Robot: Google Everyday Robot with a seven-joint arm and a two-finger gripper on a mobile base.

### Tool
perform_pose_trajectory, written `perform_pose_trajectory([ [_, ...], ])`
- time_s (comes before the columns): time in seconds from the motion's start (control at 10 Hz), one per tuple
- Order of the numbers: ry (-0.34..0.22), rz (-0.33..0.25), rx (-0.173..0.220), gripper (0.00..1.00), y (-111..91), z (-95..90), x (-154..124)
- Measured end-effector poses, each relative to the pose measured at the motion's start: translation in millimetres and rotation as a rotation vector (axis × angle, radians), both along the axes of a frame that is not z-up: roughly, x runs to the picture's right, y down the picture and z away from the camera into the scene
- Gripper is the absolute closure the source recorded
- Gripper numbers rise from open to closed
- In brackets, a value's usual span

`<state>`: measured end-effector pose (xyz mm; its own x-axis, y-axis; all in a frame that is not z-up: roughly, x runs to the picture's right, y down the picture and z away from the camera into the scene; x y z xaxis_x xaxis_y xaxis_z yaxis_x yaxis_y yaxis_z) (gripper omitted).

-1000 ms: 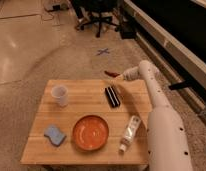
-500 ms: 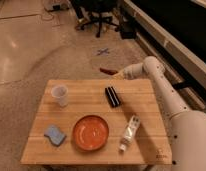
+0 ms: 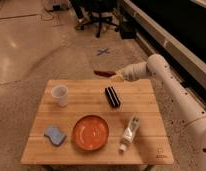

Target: Place the pepper in the ceramic cup

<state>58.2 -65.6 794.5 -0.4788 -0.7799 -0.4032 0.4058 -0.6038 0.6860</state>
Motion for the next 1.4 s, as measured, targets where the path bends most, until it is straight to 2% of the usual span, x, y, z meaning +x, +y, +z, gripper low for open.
perform_pose_trajectory([
  [0.2, -0.021, -0.034, -0.038, 1.0, 6, -15.1, -19],
  [0.3, -0.022, -0.036, -0.043, 1.0, 6, -15.6, -20],
  [0.9, -0.023, -0.036, -0.042, 1.0, 6, -16.0, -21],
  [1.0, -0.042, -0.049, -0.023, 1.0, 4, -21.7, -28],
  [1.1, -0.071, -0.081, -0.001, 1.0, 5, -30.4, -44],
  [1.2, -0.117, -0.146, 0.028, 1.0, 10, -43.7, -69],
  [1.4, -0.17, -0.251, 0.047, 1.0, 22, -53.7, -99],
])
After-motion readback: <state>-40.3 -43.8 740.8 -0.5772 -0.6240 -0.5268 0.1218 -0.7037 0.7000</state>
